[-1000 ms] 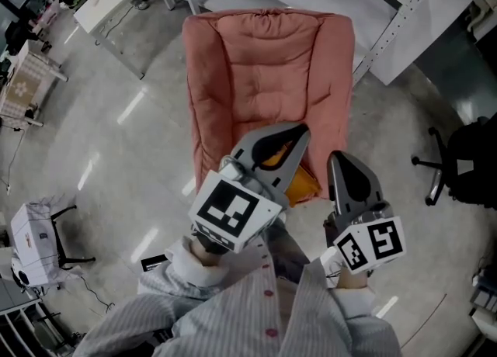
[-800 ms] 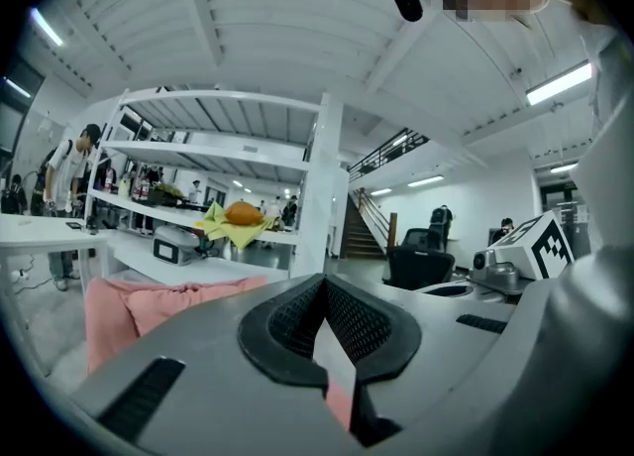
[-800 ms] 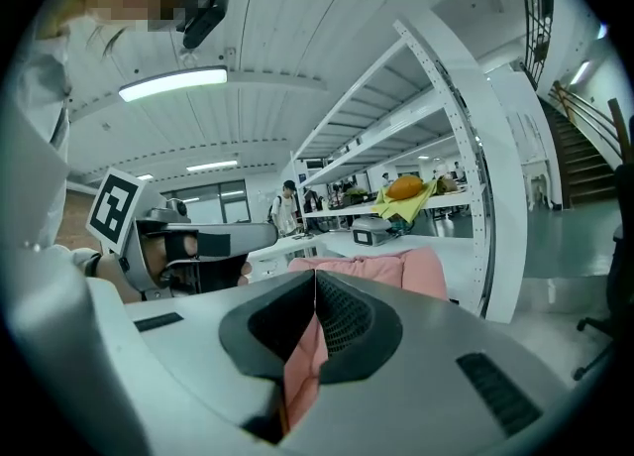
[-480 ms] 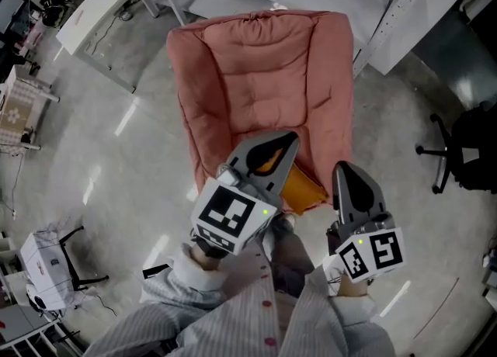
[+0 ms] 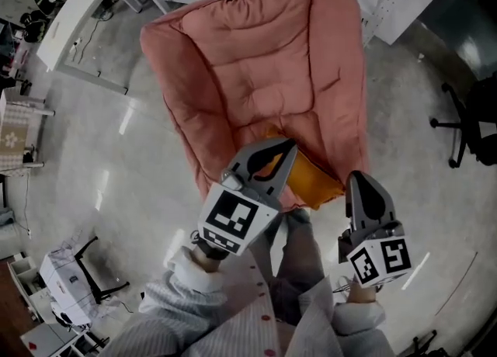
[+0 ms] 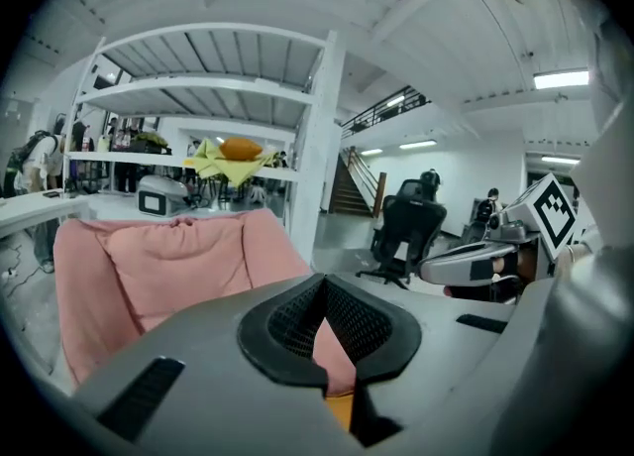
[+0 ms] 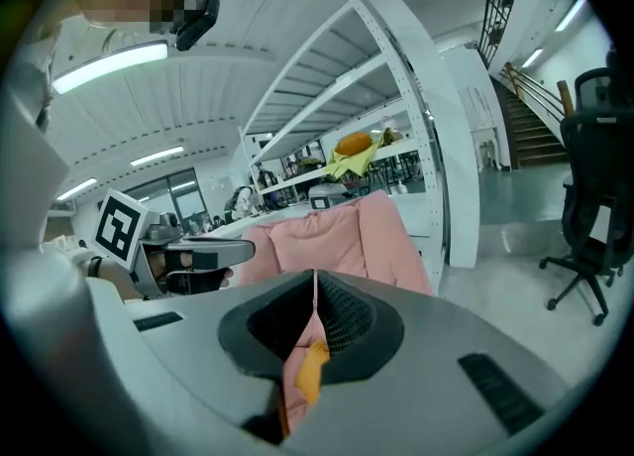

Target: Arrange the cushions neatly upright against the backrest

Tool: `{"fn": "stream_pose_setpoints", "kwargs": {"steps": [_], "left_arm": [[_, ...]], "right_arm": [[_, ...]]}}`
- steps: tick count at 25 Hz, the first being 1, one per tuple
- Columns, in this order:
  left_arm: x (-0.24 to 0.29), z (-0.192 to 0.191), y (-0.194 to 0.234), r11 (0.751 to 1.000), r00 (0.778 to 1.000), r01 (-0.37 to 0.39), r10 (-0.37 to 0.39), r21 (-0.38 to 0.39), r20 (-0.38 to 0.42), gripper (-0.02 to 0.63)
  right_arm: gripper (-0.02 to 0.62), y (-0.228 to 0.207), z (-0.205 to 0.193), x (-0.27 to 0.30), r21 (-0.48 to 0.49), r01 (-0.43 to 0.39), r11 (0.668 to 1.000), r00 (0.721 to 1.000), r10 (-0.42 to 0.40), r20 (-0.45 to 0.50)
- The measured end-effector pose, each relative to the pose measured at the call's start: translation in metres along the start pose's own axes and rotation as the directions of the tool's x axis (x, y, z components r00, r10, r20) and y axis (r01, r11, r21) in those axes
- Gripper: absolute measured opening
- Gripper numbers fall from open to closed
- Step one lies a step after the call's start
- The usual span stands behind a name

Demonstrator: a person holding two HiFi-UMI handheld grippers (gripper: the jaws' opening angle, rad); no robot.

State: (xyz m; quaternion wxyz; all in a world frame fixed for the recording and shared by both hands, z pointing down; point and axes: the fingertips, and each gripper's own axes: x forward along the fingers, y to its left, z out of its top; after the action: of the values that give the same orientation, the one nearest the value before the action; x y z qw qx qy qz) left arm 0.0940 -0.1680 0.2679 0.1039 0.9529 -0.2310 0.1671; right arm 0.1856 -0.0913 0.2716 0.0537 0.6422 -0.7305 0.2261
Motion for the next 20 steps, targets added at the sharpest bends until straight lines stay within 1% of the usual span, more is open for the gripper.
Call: {"fn": "stream_pose_setpoints", "kwargs": {"steps": [4,7,10,12,15,20], "left_arm": [[0.018,-0.041,0.017,1.000,0.998,-0.001,0.001,0.006,-0.070,0.011],[0.029,-0.074,0.029,1.000,0.994,0.006,-0.008,-0.014,-0.113,0.011],[0.038,-0.107,0.035,0.999,0.987,0.009,-0.014,-0.032,-0.161,0.011],[0.044,-0.126,0.038,0.999,0.984,0.011,-0.017,-0.034,-0.179,0.011],[0.051,-0.157,0.039,0.999,0.975,0.016,-0.026,-0.049,-0.223,0.011],[0.064,-0.206,0.042,0.995,0.956,0.018,-0.044,-0.094,-0.288,0.011]], "right_arm": [[0.015,-0.021,-0.037,0.014,0.012,0.040,0.999,0.998,-0.039,-0.051],[0.015,-0.038,-0.069,0.023,0.020,0.075,0.997,0.993,-0.073,-0.096],[0.015,-0.054,-0.102,0.027,0.049,0.108,0.993,0.987,-0.101,-0.124],[0.015,-0.061,-0.125,0.028,0.072,0.129,0.989,0.983,-0.118,-0.140],[0.015,-0.066,-0.157,0.027,0.115,0.161,0.980,0.977,-0.142,-0.161],[0.015,-0.076,-0.201,0.028,0.158,0.220,0.963,0.961,-0.186,-0.203]]}}
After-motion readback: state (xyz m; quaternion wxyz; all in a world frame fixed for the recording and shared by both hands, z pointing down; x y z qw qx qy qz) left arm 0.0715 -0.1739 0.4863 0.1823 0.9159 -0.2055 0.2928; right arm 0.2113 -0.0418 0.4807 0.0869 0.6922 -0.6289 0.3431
